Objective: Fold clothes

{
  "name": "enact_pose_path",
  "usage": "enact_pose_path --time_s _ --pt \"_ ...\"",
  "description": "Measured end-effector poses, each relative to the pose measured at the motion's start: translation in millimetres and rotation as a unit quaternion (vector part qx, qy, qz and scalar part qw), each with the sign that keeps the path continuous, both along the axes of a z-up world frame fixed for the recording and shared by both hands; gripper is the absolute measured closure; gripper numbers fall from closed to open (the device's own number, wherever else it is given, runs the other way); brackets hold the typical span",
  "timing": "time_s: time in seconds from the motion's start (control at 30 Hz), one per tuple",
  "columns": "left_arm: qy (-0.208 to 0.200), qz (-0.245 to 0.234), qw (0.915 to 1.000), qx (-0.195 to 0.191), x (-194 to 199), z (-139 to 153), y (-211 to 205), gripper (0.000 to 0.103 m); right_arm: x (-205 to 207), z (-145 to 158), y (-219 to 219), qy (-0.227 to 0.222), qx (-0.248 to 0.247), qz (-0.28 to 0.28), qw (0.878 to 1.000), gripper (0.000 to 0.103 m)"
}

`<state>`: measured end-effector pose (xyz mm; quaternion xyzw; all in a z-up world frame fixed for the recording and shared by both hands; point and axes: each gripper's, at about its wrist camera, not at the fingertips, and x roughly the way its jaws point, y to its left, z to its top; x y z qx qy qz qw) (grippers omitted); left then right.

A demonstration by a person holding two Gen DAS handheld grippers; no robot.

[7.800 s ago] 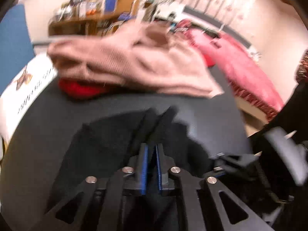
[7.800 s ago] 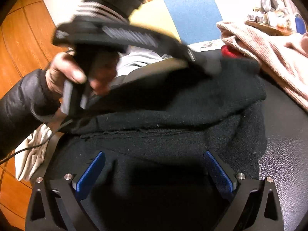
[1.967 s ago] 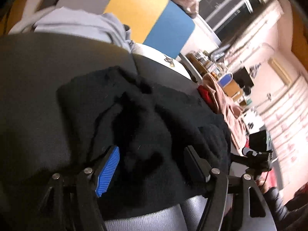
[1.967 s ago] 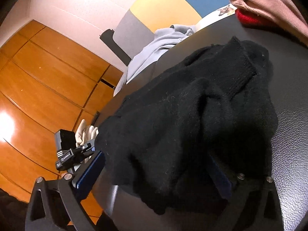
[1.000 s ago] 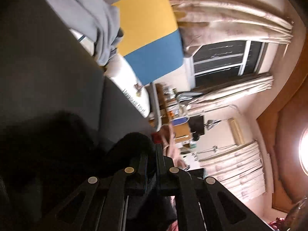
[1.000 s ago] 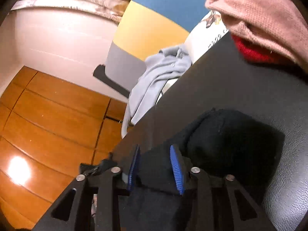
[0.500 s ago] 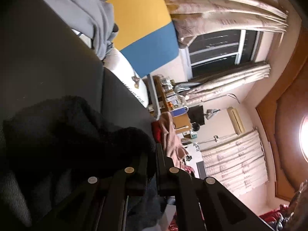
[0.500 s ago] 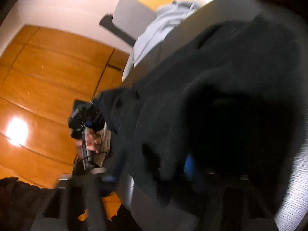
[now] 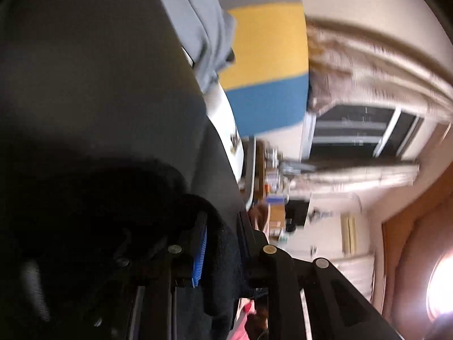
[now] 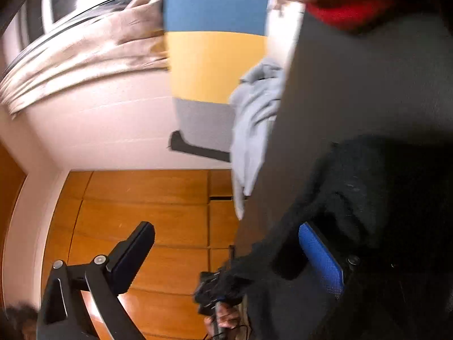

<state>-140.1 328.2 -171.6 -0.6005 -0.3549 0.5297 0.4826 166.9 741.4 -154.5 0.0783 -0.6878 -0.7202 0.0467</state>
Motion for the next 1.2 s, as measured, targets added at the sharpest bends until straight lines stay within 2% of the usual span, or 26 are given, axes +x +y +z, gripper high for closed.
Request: enact_pose_path --time_s 0.03,0.1,0.13,0.17,0.2,0.23,0.27,0.3,0.33,0.43,0.47,0.5,0.6,0.7,0.77,0.8,0.9,0.93,1.0,1.07,1.13,1.17,1.2 --pt "0.005 0.017 0.9998 -0.002 -3 -1 -9 0.084 2 7 -1 0.001 0.018 0.002 1.0 0.0" --pt "0.054 0.027 0.9977 -0.03 0 8 -21 0.083 4 21 -6 -0.009 0.064 0.009 0.998 0.0" --pt "0.078 0.031 0.9955 -0.044 2 12 -28 0.082 8 32 -9 -0.027 0.104 0.015 0.994 0.0" --pt "0.103 0.035 0.9924 -0.058 3 17 -34 0.081 12 40 -15 -0.06 0.15 0.02 0.987 0.0" --pt "0.146 0.027 0.9851 -0.086 9 23 -37 0.08 12 47 -21 -0.101 0.201 0.025 0.974 0.0" --pt "0.186 0.013 0.9767 -0.105 17 28 -38 0.078 13 53 -27 -0.141 0.252 0.03 0.957 0.0" --pt "0.226 0.0 0.9663 -0.124 24 33 -39 0.076 13 58 -37 -0.182 0.305 0.033 0.934 0.0" --pt "0.272 -0.023 0.9514 -0.143 34 37 -37 0.075 11 61 -51 -0.23 0.371 0.043 0.899 0.0" --pt "0.307 -0.041 0.9366 -0.163 43 38 -33 0.074 8 60 -57 -0.253 0.404 0.052 0.878 0.001" --pt "0.402 -0.102 0.8871 -0.203 70 40 -18 0.07 -9 57 -76 -0.319 0.496 0.073 0.804 0.02" --pt "0.419 -0.119 0.876 -0.208 76 40 -13 0.07 -17 54 -79 -0.34 0.521 0.076 0.78 0.023" --pt "0.422 -0.155 0.87 -0.203 82 39 -6 0.07 -26 52 -82 -0.359 0.543 0.078 0.755 0.023" --pt "0.402 -0.193 0.8796 -0.167 82 47 17 0.07 -44 43 -80 -0.385 0.575 0.09 0.716 0.025" --pt "0.38 -0.229 0.8866 -0.129 83 54 41 0.07 -51 42 -65 -0.383 0.577 0.094 0.715 0.024" --pt "0.365 -0.253 0.8897 -0.104 84 59 57 0.07 -65 46 -50 -0.381 0.554 0.085 0.736 0.024" --pt "0.344 -0.235 0.9032 -0.104 73 56 66 0.07 -72 48 -42 -0.379 0.541 0.081 0.747 0.024" --pt "0.273 -0.163 0.9428 -0.1 40 49 85 0.07 -92 42 -14 -0.374 0.471 0.074 0.795 0.024" --pt "0.255 -0.135 0.9528 -0.095 31 50 80 0.07 -90 43 -9 -0.362 0.448 0.072 0.814 0.024" --pt "0.25 -0.098 0.9601 -0.077 22 53 64 0.068 -81 48 -13 -0.338 0.437 0.068 0.831 0.024" --pt "0.266 -0.078 0.9569 -0.087 22 52 41 0.066 -61 56 -28 -0.316 0.443 0.075 0.836 0.025" --pt "0.284 -0.067 0.9507 -0.106 23 50 22 0.063 -38 58 -49 -0.306 0.452 0.084 0.834 0.032" --pt "0.299 -0.069 0.9436 -0.124 26 48 17 0.062 -27 58 -58 -0.302 0.457 0.089 0.832 0.042" --pt "0.314 -0.077 0.9359 -0.141 31 44 14 0.062 -22 53 -67 -0.308 0.466 0.097 0.824 0.051"
